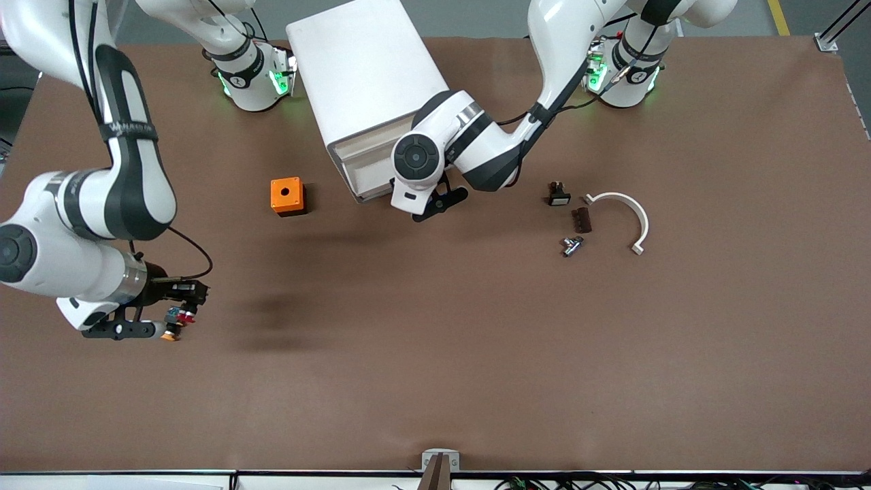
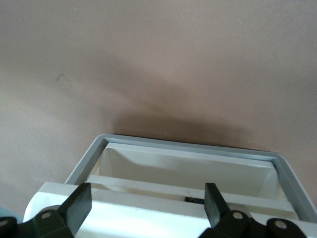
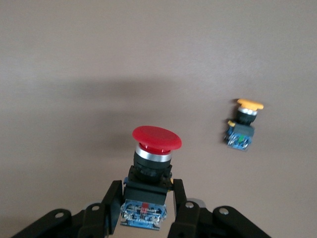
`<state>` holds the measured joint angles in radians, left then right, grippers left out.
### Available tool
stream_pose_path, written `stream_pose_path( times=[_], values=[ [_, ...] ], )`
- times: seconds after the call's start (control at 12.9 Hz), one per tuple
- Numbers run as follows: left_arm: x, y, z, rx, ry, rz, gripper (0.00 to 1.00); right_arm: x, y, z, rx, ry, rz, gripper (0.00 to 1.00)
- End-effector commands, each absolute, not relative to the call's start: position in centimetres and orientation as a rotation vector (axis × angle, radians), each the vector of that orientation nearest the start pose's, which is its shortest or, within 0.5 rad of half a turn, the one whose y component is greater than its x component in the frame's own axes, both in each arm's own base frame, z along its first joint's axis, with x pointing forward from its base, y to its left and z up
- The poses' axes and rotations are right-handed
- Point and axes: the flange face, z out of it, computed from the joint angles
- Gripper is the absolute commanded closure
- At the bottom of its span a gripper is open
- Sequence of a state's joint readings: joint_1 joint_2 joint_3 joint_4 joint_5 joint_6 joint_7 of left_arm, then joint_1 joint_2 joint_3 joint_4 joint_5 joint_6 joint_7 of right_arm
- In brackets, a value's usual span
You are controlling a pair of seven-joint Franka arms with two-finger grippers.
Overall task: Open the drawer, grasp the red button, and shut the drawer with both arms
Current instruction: 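Lower the red button beside the yellow button and open the right gripper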
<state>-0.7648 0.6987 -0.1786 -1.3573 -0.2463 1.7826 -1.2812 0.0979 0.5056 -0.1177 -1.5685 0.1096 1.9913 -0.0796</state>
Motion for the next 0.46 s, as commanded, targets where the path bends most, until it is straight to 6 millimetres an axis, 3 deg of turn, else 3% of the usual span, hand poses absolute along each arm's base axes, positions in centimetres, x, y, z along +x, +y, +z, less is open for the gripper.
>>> stream_pose_path(
  times=[0.0,0.15,0.39],
  values=[
    [40.0,-57.2,29.9,-2.909,-0.649,0.633,0.00,69.0,-2.1,30.2,-3.105,-0.130,0.106,0.98],
    [38.7,-58.1,29.9,-2.912,-0.623,0.646,0.00,69.5,-3.5,27.5,-3.118,-0.137,0.080,0.98],
    [37.3,-59.0,29.9,-2.911,-0.601,0.646,0.00,69.4,-3.8,24.7,-3.129,-0.136,0.036,0.98]
  ],
)
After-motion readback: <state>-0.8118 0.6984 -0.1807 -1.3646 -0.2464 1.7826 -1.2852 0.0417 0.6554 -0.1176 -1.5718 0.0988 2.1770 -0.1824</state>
